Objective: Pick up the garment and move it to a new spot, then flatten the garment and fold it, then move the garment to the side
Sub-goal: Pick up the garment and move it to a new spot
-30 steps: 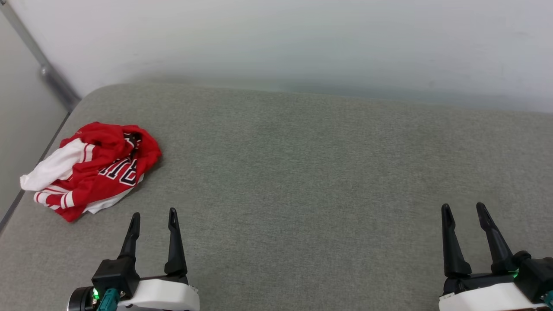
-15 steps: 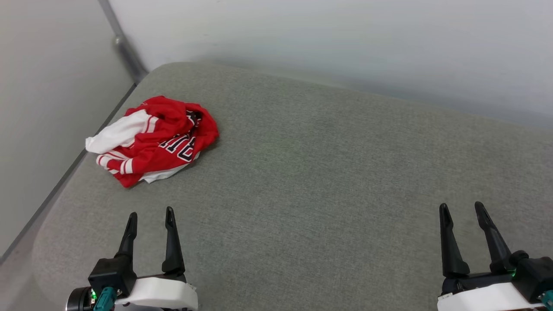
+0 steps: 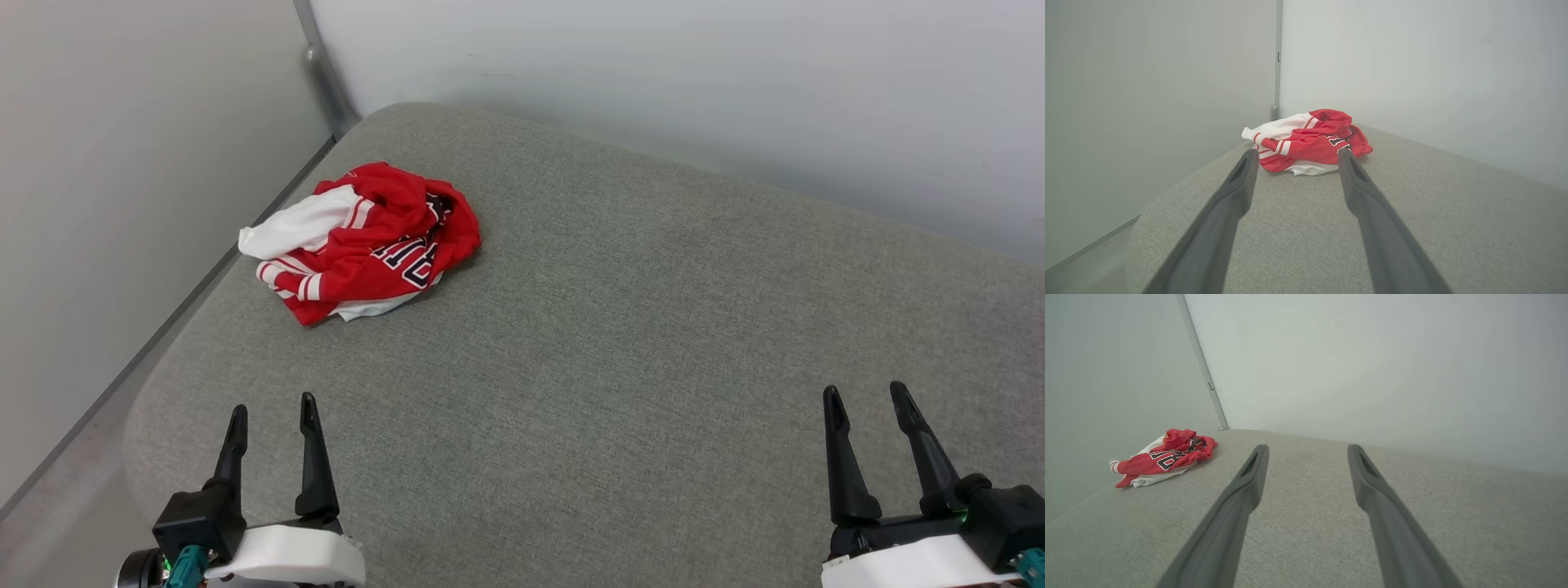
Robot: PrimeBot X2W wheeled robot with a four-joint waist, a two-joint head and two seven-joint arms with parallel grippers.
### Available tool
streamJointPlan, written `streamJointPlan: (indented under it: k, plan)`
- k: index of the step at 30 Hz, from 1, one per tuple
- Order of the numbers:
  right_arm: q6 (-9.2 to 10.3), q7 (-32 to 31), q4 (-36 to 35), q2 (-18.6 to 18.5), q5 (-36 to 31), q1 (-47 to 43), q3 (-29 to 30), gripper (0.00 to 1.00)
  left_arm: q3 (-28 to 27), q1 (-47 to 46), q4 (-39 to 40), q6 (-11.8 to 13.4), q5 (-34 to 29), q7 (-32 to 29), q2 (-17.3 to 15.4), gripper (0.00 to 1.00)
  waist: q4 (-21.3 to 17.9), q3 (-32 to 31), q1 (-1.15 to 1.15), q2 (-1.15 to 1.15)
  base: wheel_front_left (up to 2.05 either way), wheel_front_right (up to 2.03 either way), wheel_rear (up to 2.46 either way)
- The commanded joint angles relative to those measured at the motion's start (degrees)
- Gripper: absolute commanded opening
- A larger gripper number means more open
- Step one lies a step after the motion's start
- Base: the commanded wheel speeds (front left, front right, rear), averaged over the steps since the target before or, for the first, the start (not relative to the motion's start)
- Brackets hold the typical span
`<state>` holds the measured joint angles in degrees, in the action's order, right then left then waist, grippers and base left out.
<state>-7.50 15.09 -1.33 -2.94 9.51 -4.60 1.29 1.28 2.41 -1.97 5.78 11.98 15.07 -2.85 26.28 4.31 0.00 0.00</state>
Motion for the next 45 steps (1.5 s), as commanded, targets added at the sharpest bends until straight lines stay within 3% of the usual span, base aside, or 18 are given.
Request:
streamJointPlan:
  k: [1, 7, 12, 18, 23, 26, 31, 36, 38, 45]
  plan:
    - [0.02, 0.1, 0.0, 0.1, -0.3, 0.4, -0.1, 1.0, -0.2, 0.5, 0.1, 0.3, 0.3, 0.2, 0.0, 1.0, 0.0, 0.0, 0.0, 0.0, 0.0, 0.0, 0.0]
    - [0.02, 0.1, -0.2, 0.1, -0.8, 0.9, -0.4, 1.0, -2.3, -1.8, -0.3, -1.1, 0.4, 0.2, 0.0, 1.0, -0.9, 0.6, 0.0, 0.0, 0.0, 0.0, 0.0]
    - [0.02, 0.1, -0.9, 0.1, -2.4, 1.6, -0.2, 1.0, -7.2, -9.0, -1.7, -6.1, -1.1, 0.2, -0.5, 1.0, -2.1, 3.1, 0.0, 0.0, 0.0, 0.0, 0.0]
    - [0.03, 0.1, -2.3, 0.1, -5.2, 4.0, 0.9, 1.0, -12.3, -22.1, -5.1, -10.3, -2.3, 0.2, -4.2, 1.0, -3.9, 8.6, 0.0, 0.0, 0.0, 0.0, 0.0]
    - [0.02, 0.1, -3.7, 0.1, -7.4, 6.0, 1.5, 1.0, -14.5, -32.6, -7.8, -11.9, -1.7, 0.2, -7.8, 1.0, -5.2, 13.6, 0.0, 0.0, 0.0, 0.0, 0.0]
    - [0.02, 0.1, -4.3, 0.1, -7.9, 6.9, 1.7, 1.0, -14.7, -35.8, -9.5, -12.2, -1.2, 0.2, -9.0, 1.0, -5.6, 15.6, 0.0, 0.0, 0.0, 0.0, 0.0]
    - [0.02, 0.1, -5.8, 0.1, -9.8, 8.8, 2.2, 1.0, -13.4, -42.8, -15.5, -12.9, 0.0, 0.1, -13.8, 1.0, -6.7, 19.9, 0.0, 0.0, 0.0, 0.0, 0.0]
    - [0.02, 0.1, -7.8, 0.1, -10.8, 11.0, 2.6, 1.0, -4.2, -49.2, -24.3, -13.1, 6.9, -11.3, -21.2, 1.0, -8.1, 24.6, 0.0, 0.0, 0.0, 0.0, 0.0]
    - [0.02, 0.1, -8.0, 0.1, -10.8, 11.0, 2.6, 1.0, -2.7, -49.5, -25.0, -13.1, 8.3, -13.5, -22.4, 1.0, -8.3, 25.1, 0.0, 0.0, 0.0, 0.0, 0.0]
    - [0.02, 0.1, -9.2, 0.1, -11.0, 12.1, 2.6, 1.0, 7.5, -51.0, -26.2, -13.1, 21.8, -32.6, -29.5, 1.0, -9.3, 27.8, 0.0, 0.0, 0.0, 0.0, 0.0]
